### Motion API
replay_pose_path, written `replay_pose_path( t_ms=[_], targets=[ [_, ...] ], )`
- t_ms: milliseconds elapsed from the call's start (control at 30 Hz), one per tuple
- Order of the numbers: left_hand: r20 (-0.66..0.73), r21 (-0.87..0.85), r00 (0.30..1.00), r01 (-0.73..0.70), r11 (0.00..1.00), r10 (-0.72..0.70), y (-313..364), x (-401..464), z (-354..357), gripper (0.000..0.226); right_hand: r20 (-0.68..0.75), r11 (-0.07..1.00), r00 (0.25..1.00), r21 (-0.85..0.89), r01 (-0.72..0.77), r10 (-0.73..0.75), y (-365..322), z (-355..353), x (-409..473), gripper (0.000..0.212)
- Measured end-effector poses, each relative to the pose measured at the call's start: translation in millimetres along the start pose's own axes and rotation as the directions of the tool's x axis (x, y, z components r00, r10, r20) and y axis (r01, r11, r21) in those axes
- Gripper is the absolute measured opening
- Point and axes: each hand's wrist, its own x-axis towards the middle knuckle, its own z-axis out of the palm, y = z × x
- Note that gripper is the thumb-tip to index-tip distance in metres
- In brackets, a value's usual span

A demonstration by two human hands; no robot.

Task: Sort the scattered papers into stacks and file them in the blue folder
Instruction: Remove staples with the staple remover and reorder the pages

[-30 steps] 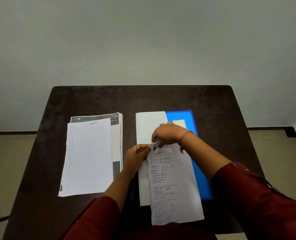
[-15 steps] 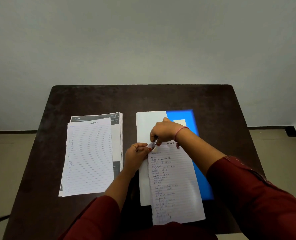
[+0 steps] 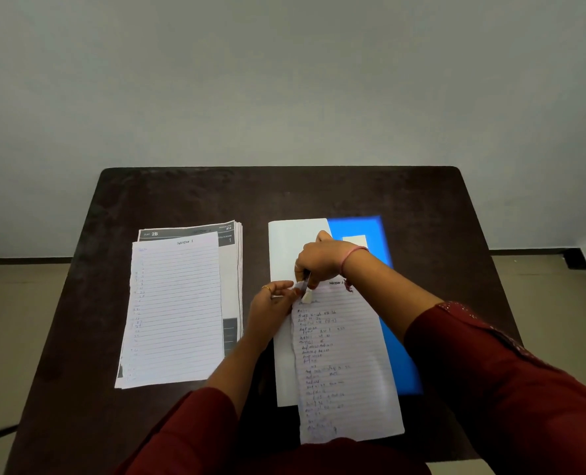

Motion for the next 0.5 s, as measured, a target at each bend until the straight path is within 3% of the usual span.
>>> replay_pose_path(
  t_ms=[67,167,233,500],
  targets=[
    [0.082,0.019,0.997,0.008,1.0,-0.01,3,-1,0,0.057,-0.001,1.0,1.0,-0.025,0.008,-0.008,-1,0,1,0.022],
    [0.146,0.203,0.989,-0.052,0.978,0.022,6,0,3,0.042,-0.017,0.999,1.0,-0.051,0.014,-0.015,-2,0,1,0.022],
    [0.111,0.269,0.992,-0.088,0.959,0.06,5,2,4,0.035,-0.037,0.997,0.999,-0.077,0.015,-0.018,-3,1,1,0.023],
    [-0.009,0.256,0.995,-0.097,0.962,0.103,4,3,14,0.021,-0.112,0.991,0.993,-0.136,0.01,-0.025,-2,8,5,0.016]
  ],
)
